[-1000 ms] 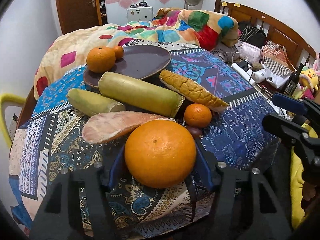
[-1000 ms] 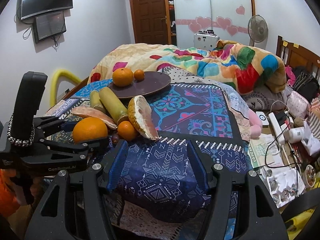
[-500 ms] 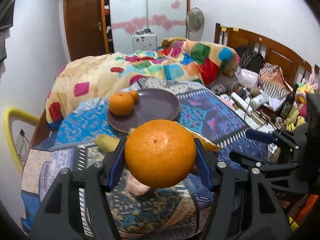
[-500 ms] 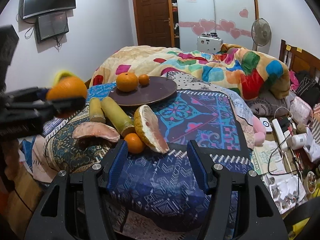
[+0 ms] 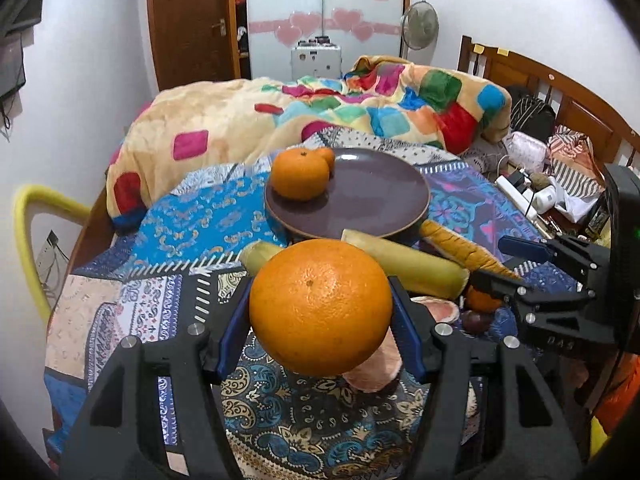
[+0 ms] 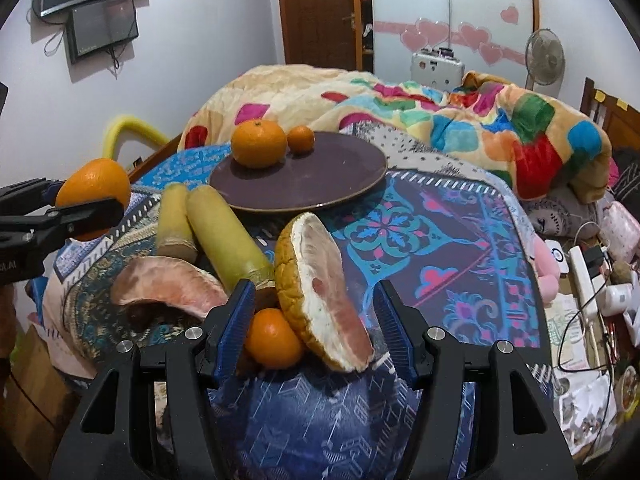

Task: Organize fruits
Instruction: 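Grasp the peeled pomelo wedge with the right tool while the left tool lifts the orange, then lower the orange with the left tool while the right tool lowers the pomelo wedge onto the plate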

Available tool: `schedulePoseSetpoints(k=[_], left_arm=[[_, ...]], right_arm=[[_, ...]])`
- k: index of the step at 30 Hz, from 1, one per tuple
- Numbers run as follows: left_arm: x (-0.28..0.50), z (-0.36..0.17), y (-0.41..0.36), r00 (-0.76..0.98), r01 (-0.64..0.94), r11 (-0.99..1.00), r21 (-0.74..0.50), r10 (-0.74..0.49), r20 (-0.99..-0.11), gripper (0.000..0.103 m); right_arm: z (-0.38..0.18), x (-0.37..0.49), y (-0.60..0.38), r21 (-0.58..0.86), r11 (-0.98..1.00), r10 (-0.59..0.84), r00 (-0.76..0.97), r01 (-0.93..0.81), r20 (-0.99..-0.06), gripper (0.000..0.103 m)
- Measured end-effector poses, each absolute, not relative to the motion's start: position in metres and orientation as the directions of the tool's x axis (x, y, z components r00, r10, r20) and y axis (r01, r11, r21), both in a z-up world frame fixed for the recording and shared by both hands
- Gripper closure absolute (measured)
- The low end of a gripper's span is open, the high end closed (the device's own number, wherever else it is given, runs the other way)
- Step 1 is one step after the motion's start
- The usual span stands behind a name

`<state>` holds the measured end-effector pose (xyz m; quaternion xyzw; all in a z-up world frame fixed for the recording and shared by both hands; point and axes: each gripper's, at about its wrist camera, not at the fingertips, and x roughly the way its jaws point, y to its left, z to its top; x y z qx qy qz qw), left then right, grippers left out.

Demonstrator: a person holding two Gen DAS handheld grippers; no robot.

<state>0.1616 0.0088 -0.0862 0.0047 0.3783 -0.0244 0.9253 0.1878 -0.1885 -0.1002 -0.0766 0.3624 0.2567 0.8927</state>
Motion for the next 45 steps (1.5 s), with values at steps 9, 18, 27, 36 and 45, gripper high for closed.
schedulePoseSetpoints(k=[9, 18, 27, 36, 45], left_arm=[[0.166, -0.089, -0.004, 0.724, 0.098, 0.995, -0.018, -0.084, -0.684, 0.040], [0.175, -0.089, -0.014, 0.722, 0.124, 0.992, -0.027, -0.109, -0.683, 0.040], [0.183, -0.094, -0.011, 0.714, 0.125, 0.992, -0.032, -0.112, -0.691, 0.040], [0.196, -0.099, -0.008, 0.706, 0.111, 0.993, -0.040, -0.108, -0.700, 0.040], [0.200, -0.091, -0.003, 0.720, 0.102, 0.994, -0.044, -0.104, -0.687, 0.040]], right_arm=[[-0.094, 0.199, -0.197, 0.051, 0.853, 0.405, 0.598, -0.519, -0.691, 0.070], [-0.103, 0.220, -0.204, 0.077, 0.856, 0.406, 0.571, -0.512, -0.714, 0.067], [-0.113, 0.242, -0.194, 0.088, 0.827, 0.424, 0.514, -0.555, -0.746, 0.046], [-0.115, 0.244, -0.192, 0.123, 0.813, 0.457, 0.493, -0.569, -0.740, 0.056], [-0.105, 0.235, -0.198, 0.086, 0.836, 0.428, 0.546, -0.542, -0.720, 0.057]])
